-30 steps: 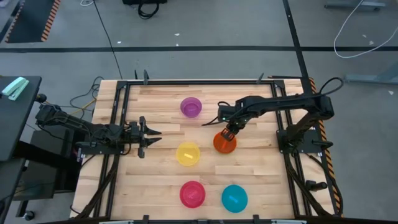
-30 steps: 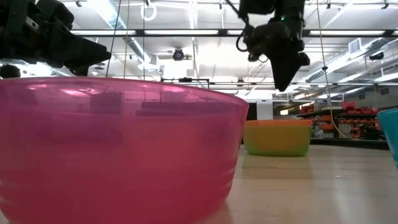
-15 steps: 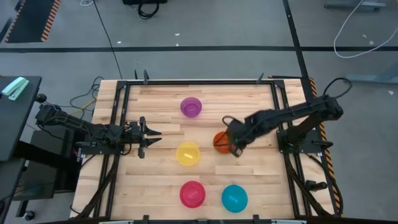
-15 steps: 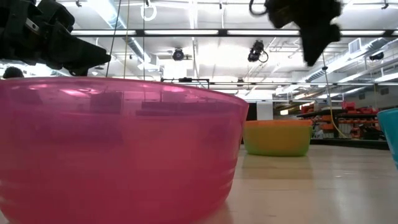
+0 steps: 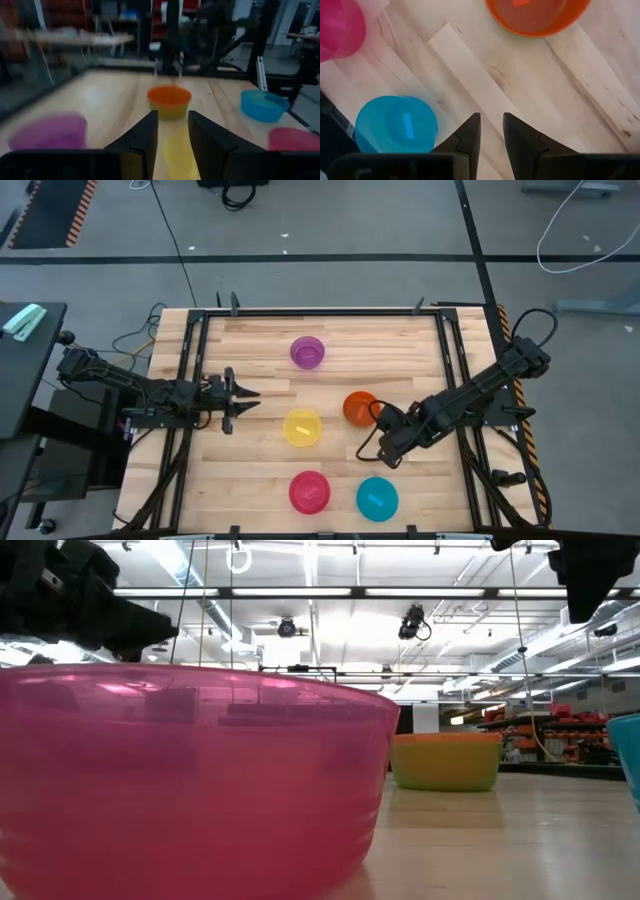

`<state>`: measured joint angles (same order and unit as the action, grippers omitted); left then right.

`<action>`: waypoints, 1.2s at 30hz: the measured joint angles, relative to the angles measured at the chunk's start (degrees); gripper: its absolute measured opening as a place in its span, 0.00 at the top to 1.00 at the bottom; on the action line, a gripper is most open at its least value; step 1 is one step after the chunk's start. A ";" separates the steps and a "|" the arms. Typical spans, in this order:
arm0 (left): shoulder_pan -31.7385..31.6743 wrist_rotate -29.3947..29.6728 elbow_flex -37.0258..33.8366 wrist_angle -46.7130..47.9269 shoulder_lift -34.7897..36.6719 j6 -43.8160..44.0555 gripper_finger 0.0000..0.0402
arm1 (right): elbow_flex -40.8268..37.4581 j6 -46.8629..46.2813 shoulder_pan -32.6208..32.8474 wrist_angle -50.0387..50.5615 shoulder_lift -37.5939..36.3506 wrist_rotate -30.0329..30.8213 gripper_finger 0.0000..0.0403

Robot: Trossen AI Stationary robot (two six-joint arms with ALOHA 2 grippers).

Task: Nest bowls inside each other
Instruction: Stack the violet bowl on top of the yellow bowl

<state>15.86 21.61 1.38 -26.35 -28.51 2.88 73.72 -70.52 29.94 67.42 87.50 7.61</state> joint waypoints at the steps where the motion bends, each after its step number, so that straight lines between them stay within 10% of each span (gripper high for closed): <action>1: 0.00 0.05 0.14 -1.31 0.01 -2.82 0.72 | 0.00 0.01 0.00 0.00 0.00 0.44 0.77; 8: -4.20 4.72 1.92 -5.78 0.00 0.98 0.76 | 0.00 2.03 -0.93 0.02 0.00 1.78 0.77; 17: -19.55 3.70 16.80 21.11 -6.77 13.55 0.77 | 0.00 5.82 -4.23 0.00 0.02 1.84 0.77; 28: -34.07 -16.58 33.16 31.59 -30.97 17.52 0.80 | 0.00 7.72 -5.58 -0.02 0.02 5.29 0.77; 36: -44.17 -20.63 44.88 43.44 -49.92 16.38 0.78 | 0.00 7.12 -5.56 -0.31 0.02 6.02 0.77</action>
<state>-28.32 0.98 46.25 17.09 -78.43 19.26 73.71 -63.40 24.38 67.11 87.53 13.63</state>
